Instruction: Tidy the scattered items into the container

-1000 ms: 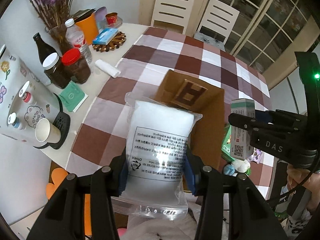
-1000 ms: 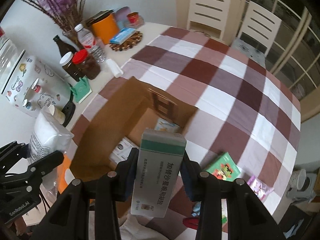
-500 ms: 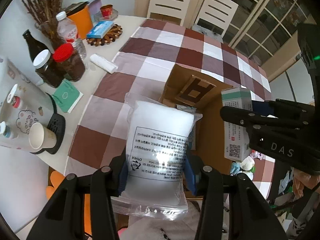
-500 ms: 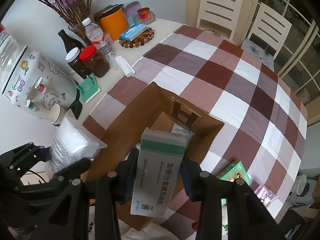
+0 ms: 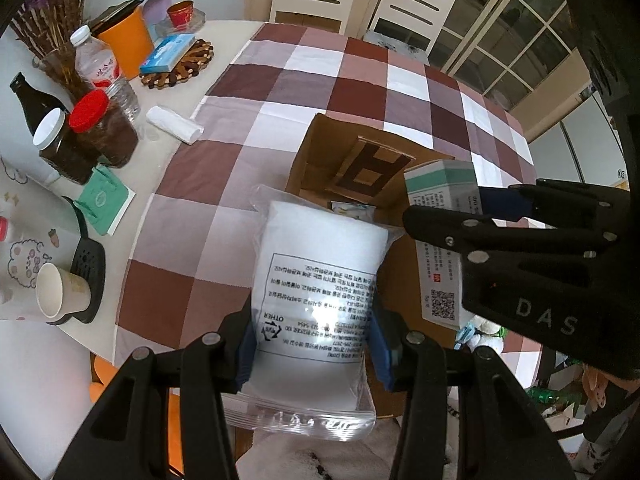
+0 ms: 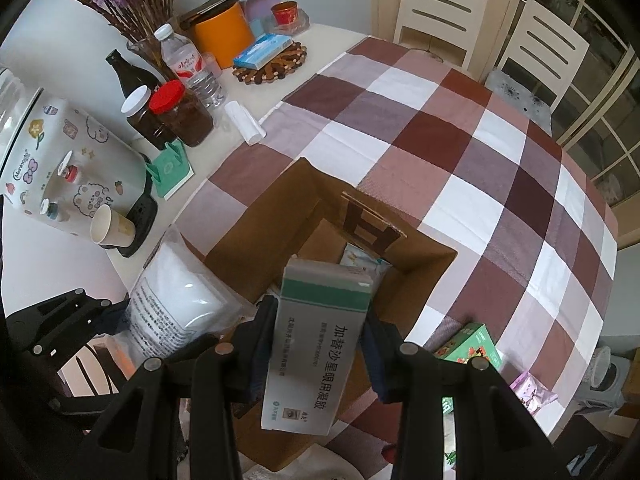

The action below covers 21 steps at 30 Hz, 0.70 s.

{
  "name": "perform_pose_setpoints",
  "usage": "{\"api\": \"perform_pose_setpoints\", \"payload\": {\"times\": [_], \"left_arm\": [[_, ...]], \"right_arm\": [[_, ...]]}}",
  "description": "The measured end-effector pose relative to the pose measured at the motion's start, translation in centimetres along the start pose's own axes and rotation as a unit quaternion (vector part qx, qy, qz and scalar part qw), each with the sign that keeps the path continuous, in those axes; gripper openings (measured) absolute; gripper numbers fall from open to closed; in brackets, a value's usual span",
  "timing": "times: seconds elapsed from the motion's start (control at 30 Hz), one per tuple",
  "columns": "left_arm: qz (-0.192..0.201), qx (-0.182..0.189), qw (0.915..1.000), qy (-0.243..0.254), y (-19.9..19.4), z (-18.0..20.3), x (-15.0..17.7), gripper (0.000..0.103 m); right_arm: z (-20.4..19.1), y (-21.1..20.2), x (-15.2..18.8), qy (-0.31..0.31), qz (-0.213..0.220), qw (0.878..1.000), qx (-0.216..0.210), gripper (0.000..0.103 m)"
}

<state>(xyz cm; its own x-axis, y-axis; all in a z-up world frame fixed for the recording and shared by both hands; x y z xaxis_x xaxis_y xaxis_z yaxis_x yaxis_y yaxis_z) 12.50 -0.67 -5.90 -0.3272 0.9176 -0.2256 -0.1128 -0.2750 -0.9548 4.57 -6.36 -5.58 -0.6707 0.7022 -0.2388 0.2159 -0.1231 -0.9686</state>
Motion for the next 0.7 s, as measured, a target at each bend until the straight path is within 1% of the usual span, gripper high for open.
{"api": "perform_pose_setpoints", "payload": {"times": [0.7], "left_arm": [[-0.026,-0.004,0.9996,-0.012,1.8,-0.4,-0.2,0.048]], "right_arm": [[0.5,1.8,-0.3,-0.002,-0.021,1.0,-0.016,0.04]]}}
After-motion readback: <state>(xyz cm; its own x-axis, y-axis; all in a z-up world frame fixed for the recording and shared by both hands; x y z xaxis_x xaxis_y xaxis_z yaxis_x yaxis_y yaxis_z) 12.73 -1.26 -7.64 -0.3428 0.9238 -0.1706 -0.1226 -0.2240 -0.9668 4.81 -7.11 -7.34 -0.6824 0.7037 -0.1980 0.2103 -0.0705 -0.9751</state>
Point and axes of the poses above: each gripper's, at about its wrist camera, not at the fingertips, and y roughly the way its jaws point, z to its right, x to its underside, the point moved 6 cm from there along y, roughly the way its jaws point, and after that the axes turned 6 degrees about -y, right-handed, at the moved point
